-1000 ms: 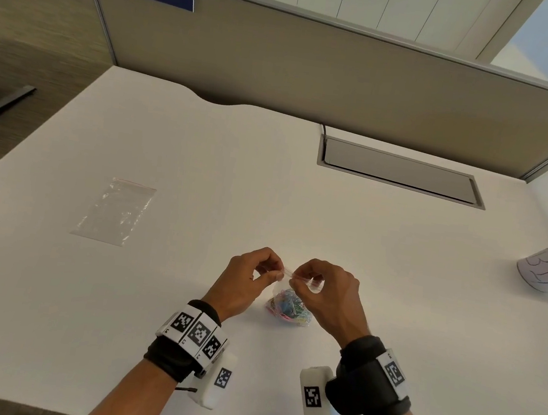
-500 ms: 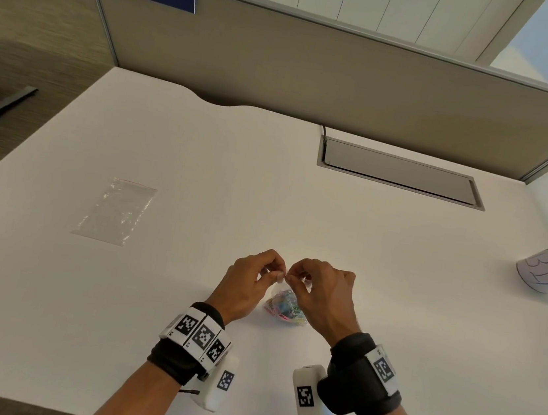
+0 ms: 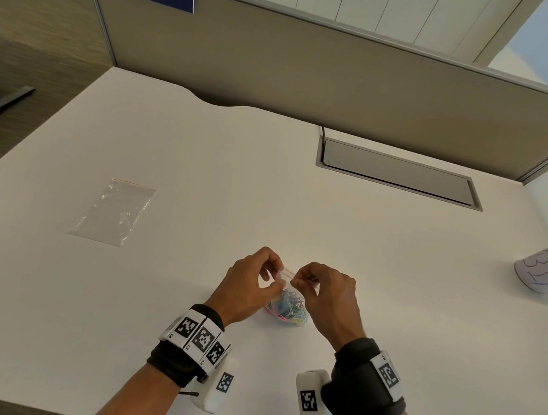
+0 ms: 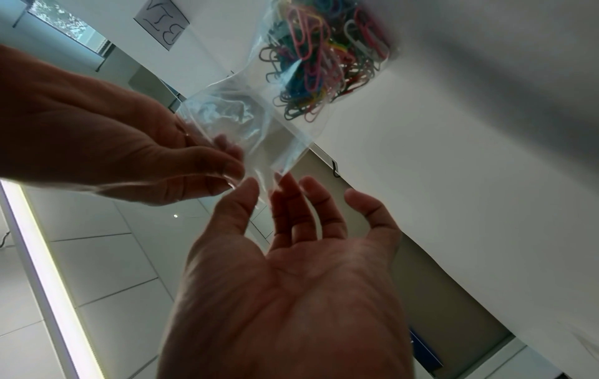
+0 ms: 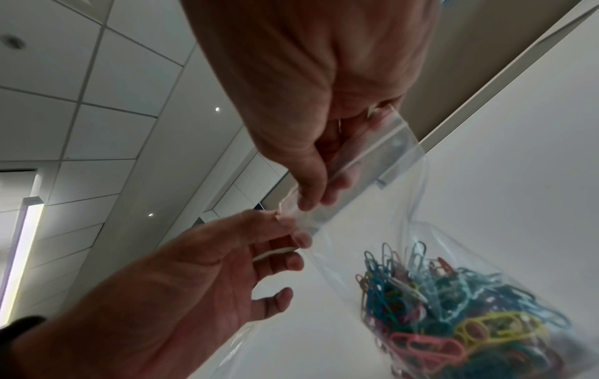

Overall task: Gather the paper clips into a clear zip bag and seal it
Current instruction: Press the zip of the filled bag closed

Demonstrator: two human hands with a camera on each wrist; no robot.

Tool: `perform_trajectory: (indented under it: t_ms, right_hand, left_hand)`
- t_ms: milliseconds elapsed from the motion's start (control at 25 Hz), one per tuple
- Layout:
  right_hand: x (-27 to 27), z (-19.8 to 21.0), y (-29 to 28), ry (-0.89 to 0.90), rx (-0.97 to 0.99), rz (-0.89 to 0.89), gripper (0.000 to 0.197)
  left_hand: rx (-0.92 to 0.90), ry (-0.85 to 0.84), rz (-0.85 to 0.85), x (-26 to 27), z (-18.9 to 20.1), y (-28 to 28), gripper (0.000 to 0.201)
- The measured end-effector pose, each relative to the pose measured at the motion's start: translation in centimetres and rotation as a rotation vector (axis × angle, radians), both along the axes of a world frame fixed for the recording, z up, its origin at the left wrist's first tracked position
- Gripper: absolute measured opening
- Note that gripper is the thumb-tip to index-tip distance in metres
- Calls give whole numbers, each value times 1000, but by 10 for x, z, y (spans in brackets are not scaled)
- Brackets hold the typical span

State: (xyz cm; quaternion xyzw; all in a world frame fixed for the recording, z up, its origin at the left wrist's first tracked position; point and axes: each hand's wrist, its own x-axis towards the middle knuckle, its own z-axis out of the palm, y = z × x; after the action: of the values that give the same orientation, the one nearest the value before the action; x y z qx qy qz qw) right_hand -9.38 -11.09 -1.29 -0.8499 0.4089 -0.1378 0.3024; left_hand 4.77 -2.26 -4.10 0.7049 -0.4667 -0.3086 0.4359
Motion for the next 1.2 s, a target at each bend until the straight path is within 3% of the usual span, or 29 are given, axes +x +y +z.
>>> perform_trajectory:
  t_ms: [400, 680, 800, 960, 1200]
  right_hand:
    - [-14, 6, -5, -51, 104, -11, 9]
    - [-10, 0, -5, -36, 34, 14, 6]
    - [-13, 0, -6, -86, 71, 26, 6]
    - [-29, 0, -11, -122, 119, -15, 19]
    - [-47, -12, -17, -225, 251, -158, 10]
  left_hand:
    - [43, -115, 16, 3, -2, -1, 9]
    - [42, -76, 10, -2, 0, -3, 15]
    - [7, -64, 6, -4, 0, -4, 5]
    - [-4, -68, 37, -1, 1, -3, 11]
    - [-9, -92, 51, 5, 2, -4, 24]
